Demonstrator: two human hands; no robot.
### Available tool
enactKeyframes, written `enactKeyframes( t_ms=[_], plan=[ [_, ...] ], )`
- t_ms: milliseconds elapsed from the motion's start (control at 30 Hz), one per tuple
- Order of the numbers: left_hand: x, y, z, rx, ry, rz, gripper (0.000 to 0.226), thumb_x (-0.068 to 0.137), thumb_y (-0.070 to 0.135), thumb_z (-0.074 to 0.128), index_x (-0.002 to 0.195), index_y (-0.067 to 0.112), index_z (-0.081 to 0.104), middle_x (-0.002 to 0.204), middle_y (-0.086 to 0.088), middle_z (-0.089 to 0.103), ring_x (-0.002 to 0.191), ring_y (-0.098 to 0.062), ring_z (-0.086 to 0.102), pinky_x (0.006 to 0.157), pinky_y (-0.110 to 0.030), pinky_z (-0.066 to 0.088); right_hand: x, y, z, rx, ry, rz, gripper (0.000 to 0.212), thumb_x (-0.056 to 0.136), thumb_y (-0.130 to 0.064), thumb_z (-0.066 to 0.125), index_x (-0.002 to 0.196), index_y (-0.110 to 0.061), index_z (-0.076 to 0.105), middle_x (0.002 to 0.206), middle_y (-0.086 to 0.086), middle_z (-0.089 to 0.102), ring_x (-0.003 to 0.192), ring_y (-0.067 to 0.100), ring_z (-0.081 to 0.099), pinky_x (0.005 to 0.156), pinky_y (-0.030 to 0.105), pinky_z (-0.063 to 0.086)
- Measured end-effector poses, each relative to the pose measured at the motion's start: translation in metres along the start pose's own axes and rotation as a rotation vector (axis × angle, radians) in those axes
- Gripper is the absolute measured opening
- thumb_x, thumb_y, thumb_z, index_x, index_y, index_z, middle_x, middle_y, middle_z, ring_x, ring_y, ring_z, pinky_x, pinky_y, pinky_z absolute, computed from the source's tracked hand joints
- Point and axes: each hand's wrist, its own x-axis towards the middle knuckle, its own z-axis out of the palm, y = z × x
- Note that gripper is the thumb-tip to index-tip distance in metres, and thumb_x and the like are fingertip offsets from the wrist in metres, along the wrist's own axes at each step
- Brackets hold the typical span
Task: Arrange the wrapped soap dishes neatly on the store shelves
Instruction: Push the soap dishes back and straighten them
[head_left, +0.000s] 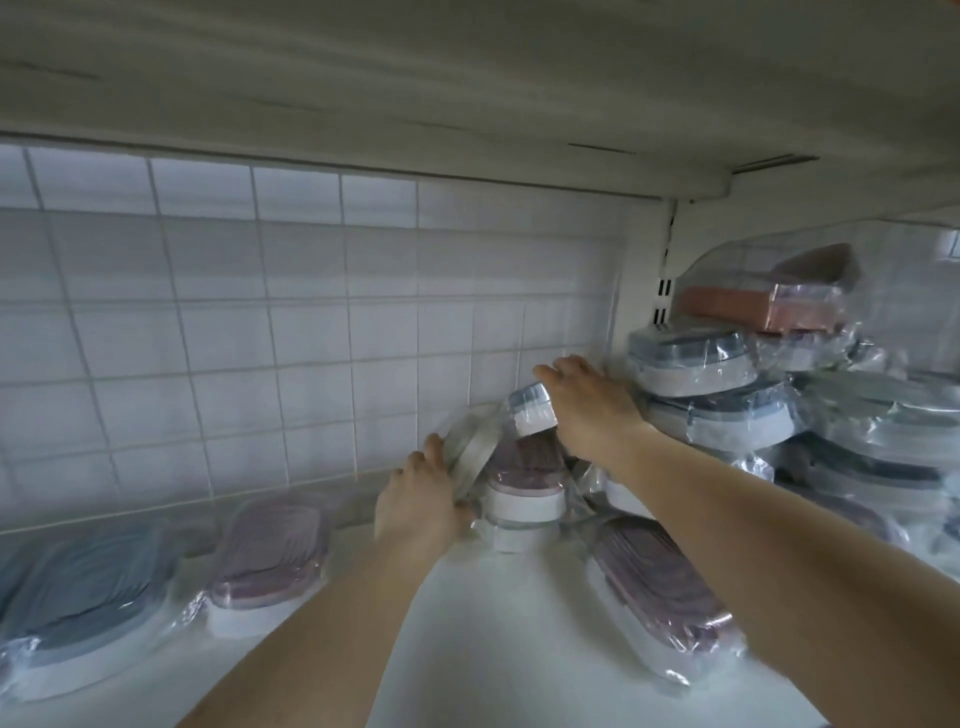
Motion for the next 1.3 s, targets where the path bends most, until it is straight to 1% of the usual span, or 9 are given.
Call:
enactKeyframes(
  t_ms=[133, 400, 567, 767, 900, 1033, 1100, 1200, 1300],
  plan=[
    [0.003, 0.001, -0.014, -0.030, 0.101, -0.019, 0.040, 0.083, 0.024, 0.056, 0.117, 0.012, 0.038, 0.113, -0.009, 0.058, 0.105, -0.034, 0.057, 0.075, -0.032, 0.040, 0.001, 0.008, -0.005, 0.103, 0.108, 0.023, 0.048, 0.089, -0.001, 0.052, 0.134, -0.009, 0.037, 0.134, 0.011, 0.043, 0.125, 0.026, 0.040, 0.090, 0.035, 0.043],
    [-0.039, -0.006, -0.072, 0.083, 0.306, 0.132, 0.050, 0.082, 0.031, 0.057, 0.128, 0.021, 0.040, 0.116, -0.003, 0.058, 0.106, -0.026, 0.055, 0.077, -0.030, 0.040, -0.045, 0.001, -0.032, 0.312, 0.291, 0.034, 0.055, 0.084, -0.011, 0.059, 0.134, -0.010, 0.037, 0.130, 0.011, 0.043, 0.117, 0.025, 0.045, 0.091, 0.035, 0.045],
    [-0.088, -0.030, -0.101, 0.123, 0.328, 0.252, 0.053, 0.081, 0.031, 0.057, 0.131, 0.022, 0.041, 0.112, -0.003, 0.059, 0.102, -0.023, 0.052, 0.072, -0.028, 0.035, -0.096, -0.028, -0.041, 0.439, 0.350, 0.050, 0.059, 0.081, -0.015, 0.062, 0.135, -0.010, 0.039, 0.130, 0.010, 0.047, 0.120, 0.026, 0.043, 0.093, 0.031, 0.037],
    [-0.147, -0.060, -0.104, 0.129, 0.244, 0.289, 0.060, 0.082, 0.033, 0.055, 0.137, 0.027, 0.032, 0.121, 0.000, 0.055, 0.112, -0.022, 0.047, 0.086, -0.030, 0.038, -0.155, -0.067, -0.037, 0.492, 0.303, 0.113, 0.057, 0.079, -0.015, 0.064, 0.131, -0.008, 0.042, 0.127, 0.012, 0.047, 0.121, 0.028, 0.041, 0.093, 0.032, 0.034],
    [-0.182, -0.084, -0.094, 0.293, 0.177, 0.318, 0.066, 0.082, 0.036, 0.055, 0.141, 0.030, 0.026, 0.132, 0.001, 0.049, 0.123, -0.022, 0.043, 0.101, -0.035, 0.033, -0.191, -0.090, -0.024, 0.475, 0.142, 0.159, 0.056, 0.078, -0.012, 0.064, 0.129, -0.009, 0.041, 0.126, 0.011, 0.045, 0.121, 0.030, 0.041, 0.088, 0.031, 0.034],
    [-0.208, -0.100, -0.081, 0.429, 0.148, 0.420, 0.065, 0.085, 0.039, 0.054, 0.142, 0.030, 0.024, 0.136, 0.002, 0.044, 0.125, -0.023, 0.037, 0.100, -0.033, 0.029, -0.219, -0.104, -0.008, 0.440, -0.022, 0.173, 0.058, 0.078, -0.006, 0.062, 0.130, -0.014, 0.039, 0.128, 0.006, 0.039, 0.117, 0.025, 0.043, 0.080, 0.026, 0.031],
    [-0.218, -0.103, -0.078, 0.351, 0.095, 0.445, 0.065, 0.084, 0.049, 0.053, 0.141, 0.033, 0.028, 0.138, 0.004, 0.042, 0.124, -0.022, 0.037, 0.100, -0.033, 0.028, -0.229, -0.107, -0.005, 0.448, -0.109, 0.177, 0.065, 0.074, -0.007, 0.068, 0.131, -0.017, 0.038, 0.131, 0.006, 0.037, 0.117, 0.024, 0.042, 0.082, 0.024, 0.033],
    [-0.218, -0.109, -0.084, 0.190, -0.029, 0.436, 0.060, 0.084, 0.056, 0.051, 0.139, 0.036, 0.036, 0.143, 0.005, 0.035, 0.128, -0.019, 0.031, 0.104, -0.033, 0.024, -0.233, -0.107, -0.009, 0.514, -0.208, 0.230, 0.066, 0.073, -0.031, 0.076, 0.128, -0.021, 0.042, 0.131, 0.005, 0.040, 0.111, 0.022, 0.048, 0.083, 0.026, 0.038],
    [-0.205, -0.123, -0.090, 0.081, -0.147, 0.338, 0.059, 0.081, 0.053, 0.058, 0.135, 0.043, 0.038, 0.150, 0.003, 0.025, 0.138, -0.020, 0.018, 0.111, -0.038, 0.014, -0.223, -0.112, -0.015, 0.587, -0.179, 0.358, 0.065, 0.075, -0.062, 0.062, 0.121, -0.016, 0.049, 0.125, 0.007, 0.048, 0.108, 0.024, 0.051, 0.083, 0.031, 0.041]
  ],
)
